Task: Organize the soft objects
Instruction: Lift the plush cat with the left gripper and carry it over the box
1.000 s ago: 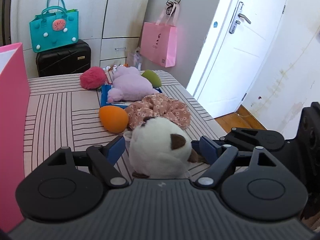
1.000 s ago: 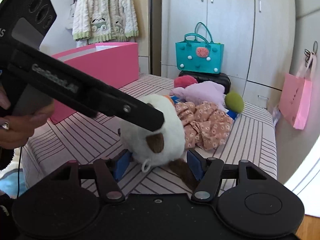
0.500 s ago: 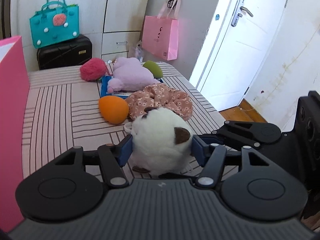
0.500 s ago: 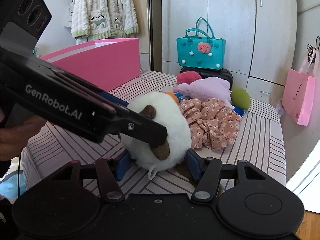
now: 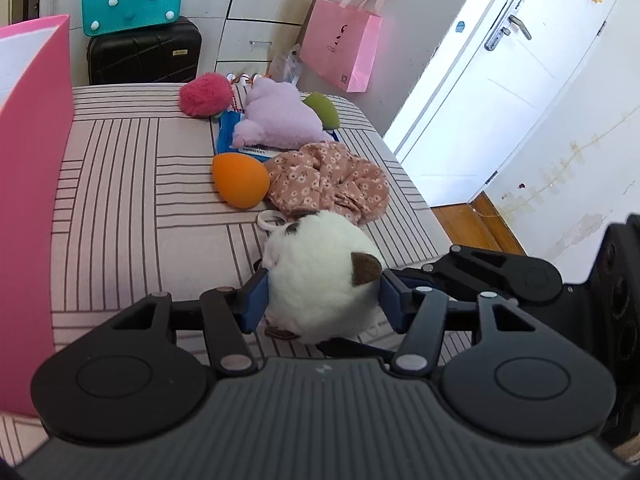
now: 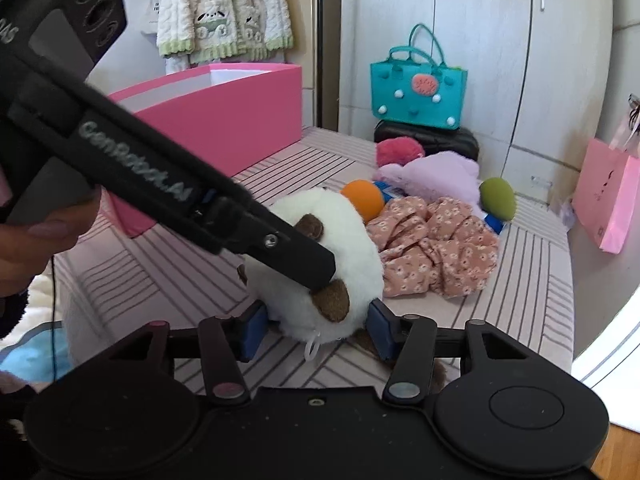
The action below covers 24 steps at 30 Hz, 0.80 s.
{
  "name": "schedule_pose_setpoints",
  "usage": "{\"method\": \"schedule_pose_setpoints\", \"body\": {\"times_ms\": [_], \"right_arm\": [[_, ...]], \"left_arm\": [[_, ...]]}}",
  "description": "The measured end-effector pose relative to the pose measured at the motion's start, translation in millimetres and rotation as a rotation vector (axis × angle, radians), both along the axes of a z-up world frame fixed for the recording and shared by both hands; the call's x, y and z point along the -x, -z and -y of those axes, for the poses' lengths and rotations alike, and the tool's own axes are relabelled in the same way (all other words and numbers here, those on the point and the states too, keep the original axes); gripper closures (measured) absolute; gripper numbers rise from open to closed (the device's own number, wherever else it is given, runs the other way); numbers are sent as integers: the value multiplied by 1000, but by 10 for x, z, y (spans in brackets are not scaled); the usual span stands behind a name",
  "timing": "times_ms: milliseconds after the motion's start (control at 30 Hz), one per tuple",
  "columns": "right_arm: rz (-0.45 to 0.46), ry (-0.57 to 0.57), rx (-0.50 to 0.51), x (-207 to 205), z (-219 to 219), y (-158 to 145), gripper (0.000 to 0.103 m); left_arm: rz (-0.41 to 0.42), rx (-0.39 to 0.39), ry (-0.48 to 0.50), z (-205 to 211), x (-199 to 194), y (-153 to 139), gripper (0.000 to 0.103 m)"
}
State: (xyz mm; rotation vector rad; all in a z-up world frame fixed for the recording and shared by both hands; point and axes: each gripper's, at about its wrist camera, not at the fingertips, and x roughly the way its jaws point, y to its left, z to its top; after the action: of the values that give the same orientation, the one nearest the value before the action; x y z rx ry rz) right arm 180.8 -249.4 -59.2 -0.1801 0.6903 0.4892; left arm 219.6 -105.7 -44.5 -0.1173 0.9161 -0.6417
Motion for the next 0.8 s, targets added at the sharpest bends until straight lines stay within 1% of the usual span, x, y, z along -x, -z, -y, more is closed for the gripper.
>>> {"method": "schedule_pose_setpoints", "body": {"times_ms": [133, 267, 467, 600, 800], "right_arm": [[-37, -17, -21, 21, -7, -50, 45], [-51, -32, -23, 68, -64, -126, 45], [-83, -61, -31, 114, -127, -262, 45], [-69, -90, -18, 189, -182, -360, 45], [-29, -128, 25, 304, -337, -494, 45]], "left_arm": [[-12, 17, 2, -73, 87, -43, 47], [-24, 35, 0, -152, 154, -104, 47], [-21, 50, 5, -256, 285, -248, 48], [-6, 74, -6, -335, 394, -345, 48], [39, 96, -45, -467, 575, -434, 48]]}}
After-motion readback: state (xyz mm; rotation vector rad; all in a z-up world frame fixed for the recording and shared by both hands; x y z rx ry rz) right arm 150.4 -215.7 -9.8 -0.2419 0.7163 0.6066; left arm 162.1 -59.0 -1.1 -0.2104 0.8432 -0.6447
